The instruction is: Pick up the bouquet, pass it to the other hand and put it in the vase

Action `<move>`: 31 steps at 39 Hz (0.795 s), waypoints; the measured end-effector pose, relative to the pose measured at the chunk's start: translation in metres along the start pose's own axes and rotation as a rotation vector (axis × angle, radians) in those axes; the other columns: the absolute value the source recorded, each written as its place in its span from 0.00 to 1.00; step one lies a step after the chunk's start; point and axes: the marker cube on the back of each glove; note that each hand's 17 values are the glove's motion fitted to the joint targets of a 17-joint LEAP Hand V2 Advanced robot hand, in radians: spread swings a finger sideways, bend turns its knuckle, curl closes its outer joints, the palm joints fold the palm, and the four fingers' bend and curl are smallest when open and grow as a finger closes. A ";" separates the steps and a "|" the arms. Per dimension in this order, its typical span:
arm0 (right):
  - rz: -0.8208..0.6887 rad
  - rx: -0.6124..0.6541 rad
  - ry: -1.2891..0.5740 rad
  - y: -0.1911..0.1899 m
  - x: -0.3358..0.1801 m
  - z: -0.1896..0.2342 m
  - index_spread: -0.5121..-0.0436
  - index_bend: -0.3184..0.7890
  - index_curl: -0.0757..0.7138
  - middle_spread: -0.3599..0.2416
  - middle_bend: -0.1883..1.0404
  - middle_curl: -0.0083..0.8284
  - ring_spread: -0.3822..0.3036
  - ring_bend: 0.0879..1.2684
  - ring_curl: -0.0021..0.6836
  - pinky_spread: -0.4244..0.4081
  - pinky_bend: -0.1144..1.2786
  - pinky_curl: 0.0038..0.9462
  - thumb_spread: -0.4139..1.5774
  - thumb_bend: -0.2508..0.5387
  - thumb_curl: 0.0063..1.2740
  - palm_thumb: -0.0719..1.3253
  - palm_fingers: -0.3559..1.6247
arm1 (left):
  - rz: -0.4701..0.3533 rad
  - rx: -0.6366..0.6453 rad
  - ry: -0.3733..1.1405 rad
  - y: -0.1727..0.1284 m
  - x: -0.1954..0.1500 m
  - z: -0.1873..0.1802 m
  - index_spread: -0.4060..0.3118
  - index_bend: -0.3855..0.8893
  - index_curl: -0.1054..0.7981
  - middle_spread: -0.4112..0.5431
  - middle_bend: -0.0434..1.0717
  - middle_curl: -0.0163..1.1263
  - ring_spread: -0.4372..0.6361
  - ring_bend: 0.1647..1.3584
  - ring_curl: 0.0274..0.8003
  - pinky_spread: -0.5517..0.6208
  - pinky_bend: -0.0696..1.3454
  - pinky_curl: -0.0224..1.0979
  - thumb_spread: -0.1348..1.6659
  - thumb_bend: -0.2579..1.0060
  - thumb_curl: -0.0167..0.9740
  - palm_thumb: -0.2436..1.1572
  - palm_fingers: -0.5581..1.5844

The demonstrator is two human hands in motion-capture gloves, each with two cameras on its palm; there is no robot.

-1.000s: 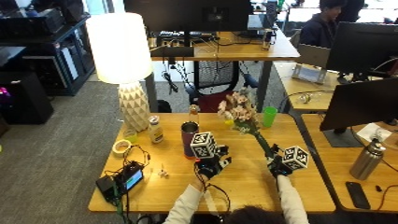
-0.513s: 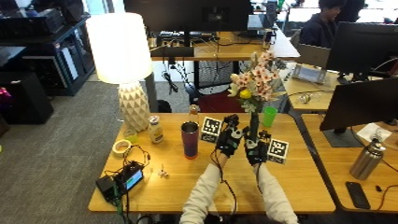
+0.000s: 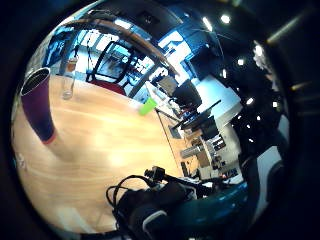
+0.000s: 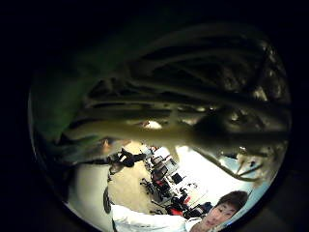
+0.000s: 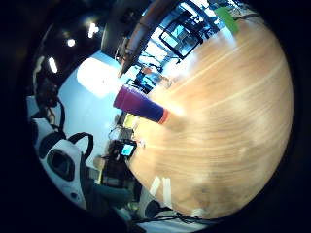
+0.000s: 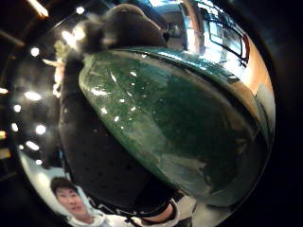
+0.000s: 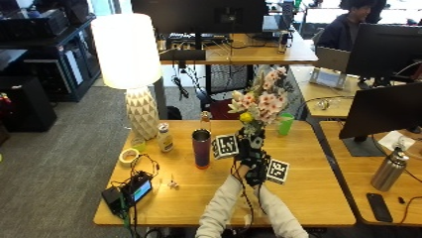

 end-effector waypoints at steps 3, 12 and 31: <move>-0.032 -0.035 0.009 0.003 0.002 0.001 0.72 0.74 0.84 0.38 0.86 0.76 0.29 0.79 0.81 0.22 0.62 0.53 0.63 0.29 0.44 0.79 0.88 | 0.030 0.019 -0.019 0.000 -0.002 -0.003 0.20 0.55 0.55 0.13 0.54 0.41 0.09 0.42 0.49 0.16 0.41 0.40 0.61 0.23 0.39 0.60 1.00; -0.244 -0.326 0.034 0.009 -0.002 0.004 0.70 0.58 0.80 0.40 0.78 0.70 0.28 0.73 0.75 0.18 0.58 0.50 0.58 0.24 0.45 0.71 0.80 | 0.025 -0.045 -0.136 -0.007 0.007 -0.027 0.10 0.65 0.64 0.06 0.66 0.48 0.05 0.50 0.55 0.12 0.44 0.42 0.48 0.23 0.51 0.72 0.95; -0.069 -0.297 0.067 -0.018 0.007 -0.039 0.60 0.36 0.55 0.48 0.52 0.56 0.34 0.50 0.59 0.40 0.50 0.41 0.70 0.28 0.36 0.52 0.67 | 0.142 0.327 -0.220 -0.150 0.052 -0.141 0.05 0.69 0.71 0.04 0.72 0.51 0.04 0.55 0.59 0.10 0.49 0.43 0.35 0.18 0.66 0.76 0.92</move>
